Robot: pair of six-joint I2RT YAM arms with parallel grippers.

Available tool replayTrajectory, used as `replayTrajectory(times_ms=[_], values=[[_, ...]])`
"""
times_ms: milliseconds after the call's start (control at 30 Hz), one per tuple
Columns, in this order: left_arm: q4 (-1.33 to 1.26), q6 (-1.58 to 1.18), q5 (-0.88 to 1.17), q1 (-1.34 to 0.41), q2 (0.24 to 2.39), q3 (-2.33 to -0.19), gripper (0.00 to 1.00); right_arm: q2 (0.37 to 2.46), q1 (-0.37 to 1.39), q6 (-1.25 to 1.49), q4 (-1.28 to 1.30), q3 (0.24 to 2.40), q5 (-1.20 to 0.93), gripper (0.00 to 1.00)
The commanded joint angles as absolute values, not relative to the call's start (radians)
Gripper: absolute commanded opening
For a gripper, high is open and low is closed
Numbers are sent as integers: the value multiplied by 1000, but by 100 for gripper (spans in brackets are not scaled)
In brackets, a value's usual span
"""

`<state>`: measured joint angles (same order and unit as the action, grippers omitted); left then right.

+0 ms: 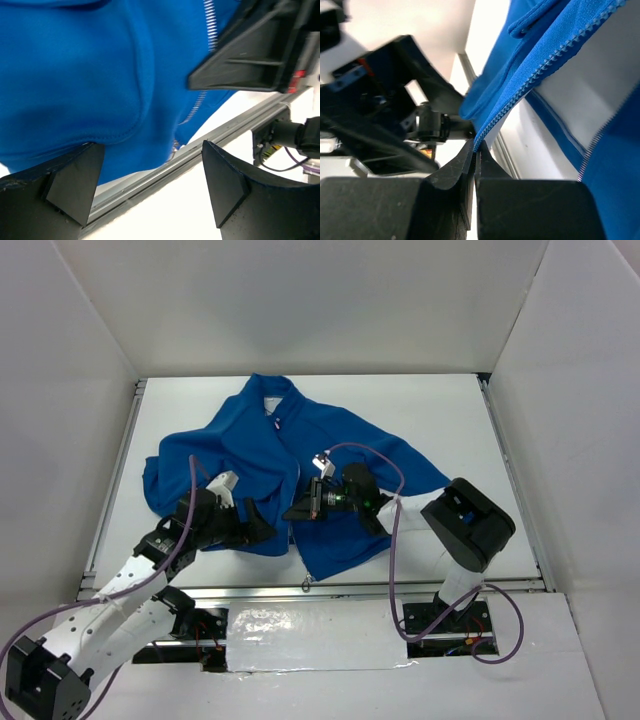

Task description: Zip up the jacket

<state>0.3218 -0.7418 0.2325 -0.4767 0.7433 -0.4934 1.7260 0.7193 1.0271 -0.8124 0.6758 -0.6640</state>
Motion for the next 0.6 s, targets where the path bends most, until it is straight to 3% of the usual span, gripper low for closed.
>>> replayTrajectory(times_ms=[0, 333, 567], values=[[204, -761, 298, -482, 756, -492, 91, 1680, 736, 976, -726, 729, -664, 0], [172, -759, 307, -508, 833, -454, 89, 1661, 739, 1002, -750, 741, -661, 0], [74, -781, 351, -522, 841, -419, 82, 1649, 738, 1035, -784, 739, -661, 0]])
